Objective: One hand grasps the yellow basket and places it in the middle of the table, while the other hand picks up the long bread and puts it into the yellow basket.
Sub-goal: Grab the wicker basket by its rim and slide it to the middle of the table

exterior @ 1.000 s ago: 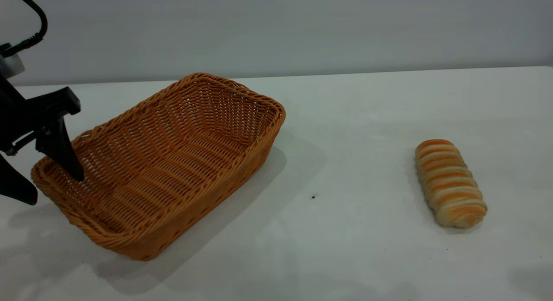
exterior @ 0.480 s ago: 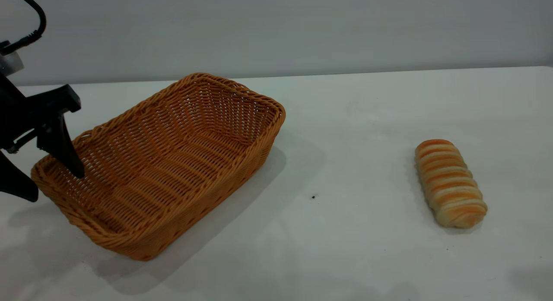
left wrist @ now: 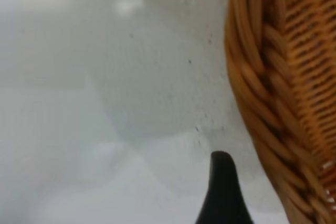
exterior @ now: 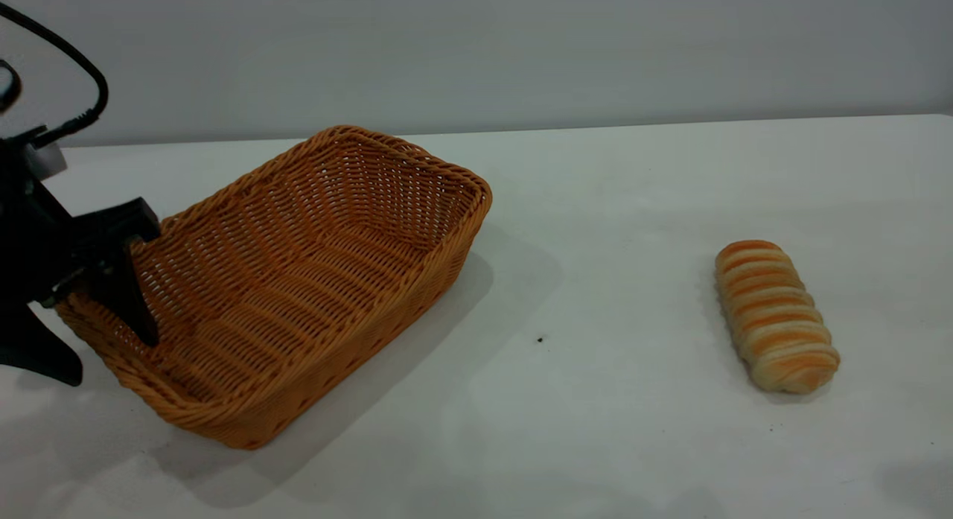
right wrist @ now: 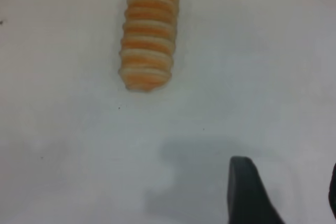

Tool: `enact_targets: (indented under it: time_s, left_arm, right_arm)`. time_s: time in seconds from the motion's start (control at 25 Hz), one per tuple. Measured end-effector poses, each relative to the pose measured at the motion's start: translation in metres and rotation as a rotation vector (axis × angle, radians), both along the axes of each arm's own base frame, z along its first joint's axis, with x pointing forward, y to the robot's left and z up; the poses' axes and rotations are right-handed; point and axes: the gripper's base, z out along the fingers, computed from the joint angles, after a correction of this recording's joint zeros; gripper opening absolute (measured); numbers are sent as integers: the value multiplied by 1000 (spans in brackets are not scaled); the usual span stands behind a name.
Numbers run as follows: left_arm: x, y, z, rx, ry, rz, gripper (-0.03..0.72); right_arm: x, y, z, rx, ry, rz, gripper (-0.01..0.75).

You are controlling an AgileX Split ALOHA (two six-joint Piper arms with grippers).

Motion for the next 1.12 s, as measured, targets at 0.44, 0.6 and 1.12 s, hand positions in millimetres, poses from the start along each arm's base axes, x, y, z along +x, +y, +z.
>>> enact_targets:
  time_s: [0.44, 0.6, 1.12]
  left_arm:
    - [8, -1, -14, -34, -34, 123, 280]
    - [13, -2, -12, -53, -70, 164, 109]
    - [30, -13, 33, -118, -138, -62, 109]
  right_arm:
    - [0, 0, 0, 0, 1, 0, 413]
    - [0, 0, 0, -2, 1, 0, 413]
    - [0, 0, 0, -3, 1, 0, 413]
